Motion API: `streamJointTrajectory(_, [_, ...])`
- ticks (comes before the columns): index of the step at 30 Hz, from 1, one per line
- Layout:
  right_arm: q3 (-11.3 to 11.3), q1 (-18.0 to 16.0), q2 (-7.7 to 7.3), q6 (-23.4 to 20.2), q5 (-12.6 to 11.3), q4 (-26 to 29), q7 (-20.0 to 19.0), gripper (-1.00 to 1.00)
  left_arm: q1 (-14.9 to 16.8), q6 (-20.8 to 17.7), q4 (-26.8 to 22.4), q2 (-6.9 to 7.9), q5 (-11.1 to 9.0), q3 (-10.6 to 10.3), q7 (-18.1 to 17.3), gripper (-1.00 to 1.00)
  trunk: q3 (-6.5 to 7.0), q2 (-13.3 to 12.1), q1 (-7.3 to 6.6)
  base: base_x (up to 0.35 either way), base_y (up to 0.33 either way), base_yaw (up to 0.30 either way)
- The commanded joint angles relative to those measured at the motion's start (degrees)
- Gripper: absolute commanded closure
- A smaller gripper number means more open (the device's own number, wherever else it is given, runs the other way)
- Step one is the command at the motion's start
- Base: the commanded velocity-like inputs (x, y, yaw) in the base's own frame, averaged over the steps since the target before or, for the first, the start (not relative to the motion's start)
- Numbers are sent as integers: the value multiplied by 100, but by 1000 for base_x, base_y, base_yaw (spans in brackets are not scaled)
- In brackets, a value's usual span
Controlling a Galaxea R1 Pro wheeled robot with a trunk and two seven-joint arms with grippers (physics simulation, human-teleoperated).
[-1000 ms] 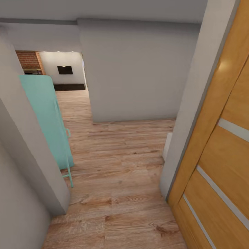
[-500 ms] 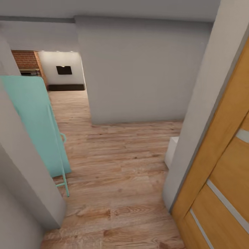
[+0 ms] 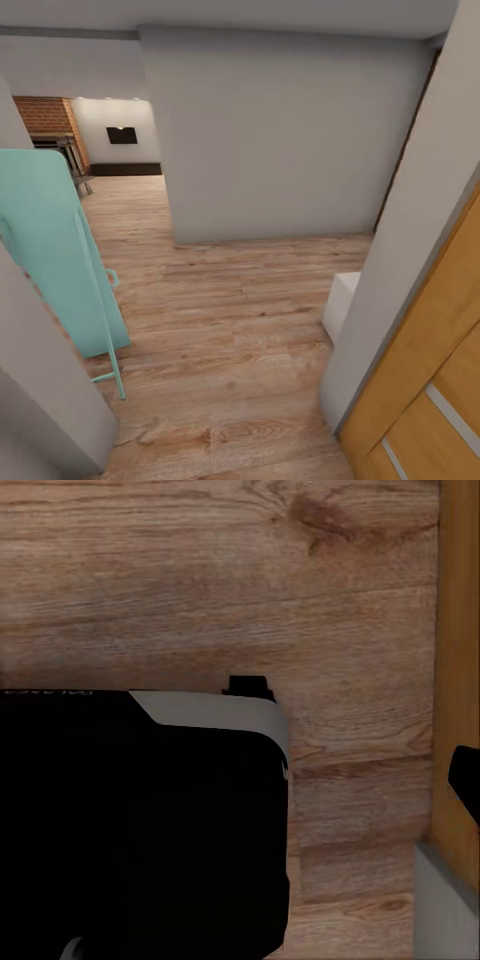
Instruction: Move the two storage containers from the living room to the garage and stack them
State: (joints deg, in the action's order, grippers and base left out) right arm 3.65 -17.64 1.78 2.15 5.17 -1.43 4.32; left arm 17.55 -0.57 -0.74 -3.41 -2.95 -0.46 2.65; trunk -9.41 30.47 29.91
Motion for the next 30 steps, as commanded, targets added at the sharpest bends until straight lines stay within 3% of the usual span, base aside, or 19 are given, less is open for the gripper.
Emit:
streamJointTrajectory(1, [39,-9,0,22,55,-15,25,-100,3,-6,0,-2,-31,-7,16,-100,-9,8,5,339,0,0])
streamJointTrajectory(23, [39,-10,5,24,60,-15,25,-100,3,-5,-2,-2,-31,-7,16,-100,-9,8,5,338,0,1])
streamJointTrajectory(30, [39,-8,-1,23,61,-15,25,-100,3,-5,0,-2,-31,-7,16,-100,-9,8,5,338,0,195])
